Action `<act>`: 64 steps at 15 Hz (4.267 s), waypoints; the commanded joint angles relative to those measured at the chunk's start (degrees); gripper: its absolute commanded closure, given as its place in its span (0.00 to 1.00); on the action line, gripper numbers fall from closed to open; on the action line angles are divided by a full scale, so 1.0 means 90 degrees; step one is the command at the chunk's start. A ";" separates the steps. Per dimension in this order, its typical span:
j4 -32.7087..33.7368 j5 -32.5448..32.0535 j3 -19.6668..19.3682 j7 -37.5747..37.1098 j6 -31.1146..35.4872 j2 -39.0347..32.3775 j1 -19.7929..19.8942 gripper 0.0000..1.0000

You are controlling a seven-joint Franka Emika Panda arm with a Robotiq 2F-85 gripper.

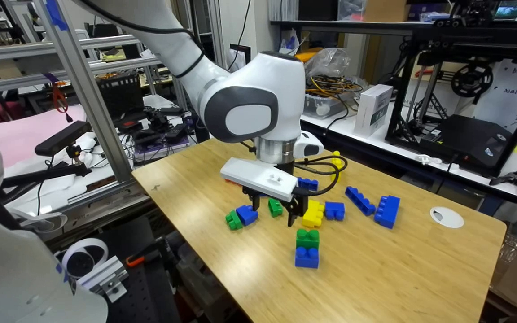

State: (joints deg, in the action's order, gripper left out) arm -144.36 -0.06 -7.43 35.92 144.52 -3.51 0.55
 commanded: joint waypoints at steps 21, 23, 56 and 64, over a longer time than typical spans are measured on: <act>0.1808 -0.0183 0.1016 0.2028 0.1139 -0.2672 0.1084 0.00; 0.1744 -0.0156 0.1090 0.2009 0.1039 -0.2587 0.1125 0.00; 0.2042 -0.0928 0.1094 0.2013 0.2401 -0.3719 0.1314 0.00; 0.2062 -0.0952 0.1133 0.2041 0.2474 -0.3796 0.1409 0.49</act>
State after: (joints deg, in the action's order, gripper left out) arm -126.24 -6.97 1.42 54.64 165.28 -36.80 11.22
